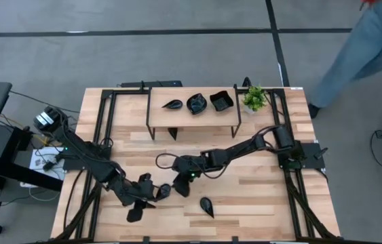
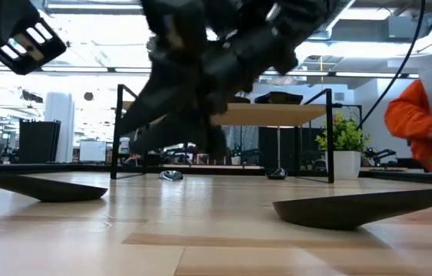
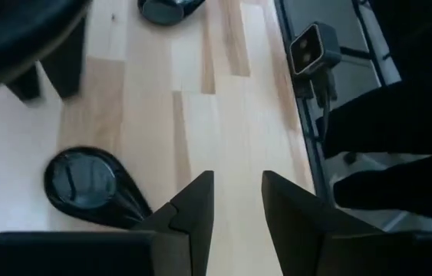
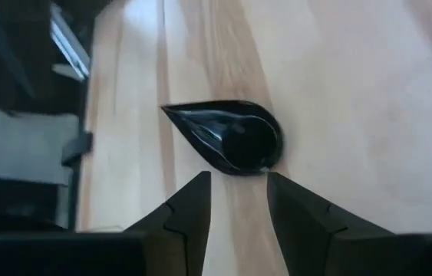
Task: Pick & Place Mini shaped plates
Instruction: Stack the black drop shaped plate on the black drop shaped plate on the shelf
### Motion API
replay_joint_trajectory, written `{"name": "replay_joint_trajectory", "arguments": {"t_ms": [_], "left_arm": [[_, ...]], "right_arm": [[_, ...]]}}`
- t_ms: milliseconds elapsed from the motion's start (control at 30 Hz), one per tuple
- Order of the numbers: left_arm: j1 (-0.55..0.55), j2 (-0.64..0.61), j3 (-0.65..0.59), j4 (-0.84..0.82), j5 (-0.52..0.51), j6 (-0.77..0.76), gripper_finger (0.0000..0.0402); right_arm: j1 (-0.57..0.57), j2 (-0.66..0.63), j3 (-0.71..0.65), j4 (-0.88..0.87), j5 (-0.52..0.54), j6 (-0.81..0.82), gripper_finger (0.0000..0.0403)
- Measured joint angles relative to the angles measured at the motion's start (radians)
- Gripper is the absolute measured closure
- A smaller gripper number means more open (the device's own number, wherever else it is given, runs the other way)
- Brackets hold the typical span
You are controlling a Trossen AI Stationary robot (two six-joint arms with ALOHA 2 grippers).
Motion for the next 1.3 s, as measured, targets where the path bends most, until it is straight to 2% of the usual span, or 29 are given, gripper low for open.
{"name": "replay_joint_trajectory", "arguments": {"t_ms": [167,267,433,533,633,833,1033,1133,1300], "left_arm": [[-0.002,0.071,0.063,-0.033,0.002,-0.167,0.0289],[0.005,0.090,0.069,-0.070,-0.019,-0.337,0.0289],[0.016,0.132,0.071,-0.074,-0.057,-0.584,0.0289],[0.021,0.167,0.077,-0.076,-0.056,-0.624,0.0289],[0.031,0.211,0.104,-0.074,-0.048,-0.642,0.0289],[0.038,0.259,0.180,-0.080,-0.034,-0.625,0.0289],[0.038,0.240,0.188,-0.117,0.018,-0.623,0.0289],[0.037,0.237,0.188,-0.080,0.066,-0.626,0.0289],[0.035,0.235,0.188,-0.007,0.037,-0.626,0.0283]], "right_arm": [[0.009,-0.115,0.001,-0.234,0.104,-0.209,0.0278],[0.021,-0.186,0.002,-0.390,0.178,-0.317,0.0278],[0.044,-0.282,0.001,-0.649,0.367,-0.409,0.0278],[0.060,-0.319,0.001,-0.741,0.497,-0.418,0.0278],[0.067,-0.352,0.001,-0.794,0.579,-0.419,0.0278],[0.069,-0.387,0.001,-0.798,0.591,-0.419,0.0278],[0.087,-0.376,0.001,-0.794,0.583,-0.404,0.0278],[0.098,-0.366,0.000,-0.802,0.576,-0.382,0.0278],[0.117,-0.361,0.002,-0.798,0.557,-0.363,0.0278]]}}
